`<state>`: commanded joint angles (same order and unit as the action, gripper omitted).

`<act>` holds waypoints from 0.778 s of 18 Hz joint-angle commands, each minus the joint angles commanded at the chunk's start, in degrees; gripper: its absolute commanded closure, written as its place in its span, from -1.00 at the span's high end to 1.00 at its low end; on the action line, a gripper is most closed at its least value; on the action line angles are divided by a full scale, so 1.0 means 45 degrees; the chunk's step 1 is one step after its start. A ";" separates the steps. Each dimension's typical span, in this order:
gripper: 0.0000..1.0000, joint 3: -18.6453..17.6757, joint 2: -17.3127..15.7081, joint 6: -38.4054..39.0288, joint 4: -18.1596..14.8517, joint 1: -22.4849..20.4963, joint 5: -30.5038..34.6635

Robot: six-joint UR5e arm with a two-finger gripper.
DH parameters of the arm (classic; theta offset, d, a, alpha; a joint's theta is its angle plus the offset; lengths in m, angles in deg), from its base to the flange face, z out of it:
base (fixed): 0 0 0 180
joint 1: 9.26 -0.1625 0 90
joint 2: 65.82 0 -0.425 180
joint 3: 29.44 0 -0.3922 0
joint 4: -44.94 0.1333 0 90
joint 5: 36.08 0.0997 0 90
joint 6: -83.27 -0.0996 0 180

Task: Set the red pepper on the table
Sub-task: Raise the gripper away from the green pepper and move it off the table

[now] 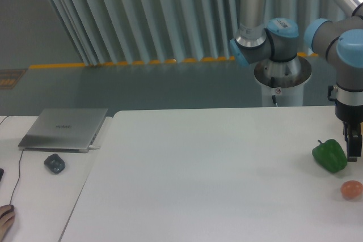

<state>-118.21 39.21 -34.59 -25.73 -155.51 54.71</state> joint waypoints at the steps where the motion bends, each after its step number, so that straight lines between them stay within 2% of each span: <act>1: 1.00 0.0000 0.0000 -0.0019 0.0000 -0.0019 0.0000; 8: 1.00 -0.0078 -0.0098 -0.0020 -0.0020 -0.0097 0.0156; 14: 1.00 -0.0527 -0.0195 0.0020 0.0117 -0.0916 0.0059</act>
<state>-120.58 38.33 -34.51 -25.20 -159.63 54.97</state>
